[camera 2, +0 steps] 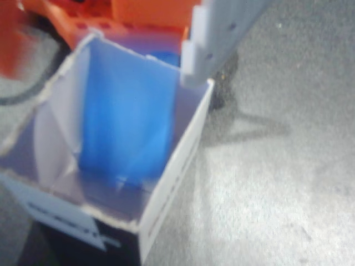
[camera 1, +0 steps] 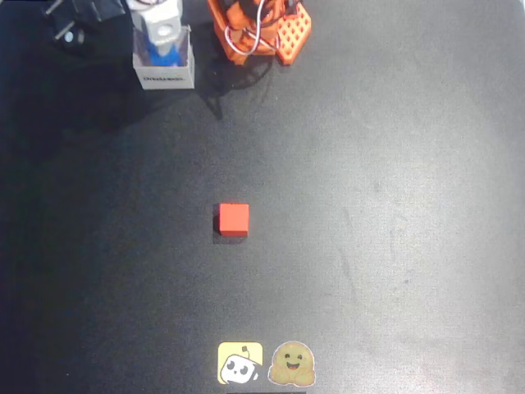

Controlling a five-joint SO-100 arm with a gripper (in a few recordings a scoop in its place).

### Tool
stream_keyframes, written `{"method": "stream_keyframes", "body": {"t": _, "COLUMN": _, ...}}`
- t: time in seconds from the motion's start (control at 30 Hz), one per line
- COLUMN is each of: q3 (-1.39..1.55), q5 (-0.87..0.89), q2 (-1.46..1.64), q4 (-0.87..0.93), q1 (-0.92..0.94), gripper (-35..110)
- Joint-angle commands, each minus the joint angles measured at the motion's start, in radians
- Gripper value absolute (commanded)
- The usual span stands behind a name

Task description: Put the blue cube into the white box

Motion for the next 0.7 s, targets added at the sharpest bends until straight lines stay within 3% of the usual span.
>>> {"method": "stream_keyframes", "body": {"t": 0.0, "q3": -0.002, "q5": -0.005, "q2": -0.008, "q4": -0.014, "q1": 0.009, "gripper": 27}}
{"method": "stream_keyframes", "body": {"t": 0.1, "q3": -0.002, "q5": -0.017, "q2": -0.008, "q4": -0.023, "q1": 0.011, "gripper": 25}}
{"method": "stream_keyframes", "body": {"t": 0.23, "q3": -0.018, "q5": -0.095, "q2": -0.012, "q4": -0.060, "q1": 0.011, "gripper": 0}}
{"method": "stream_keyframes", "body": {"t": 0.4, "q3": -0.133, "q5": -0.365, "q2": -0.103, "q4": -0.140, "q1": -0.081, "gripper": 0}}
{"method": "stream_keyframes", "body": {"t": 0.5, "q3": -0.244, "q5": -0.434, "q2": -0.190, "q4": -0.140, "q1": -0.241, "gripper": 0}}
{"method": "stream_keyframes", "body": {"t": 0.67, "q3": -0.324, "q5": -0.377, "q2": -0.221, "q4": -0.160, "q1": -0.635, "gripper": 0}}
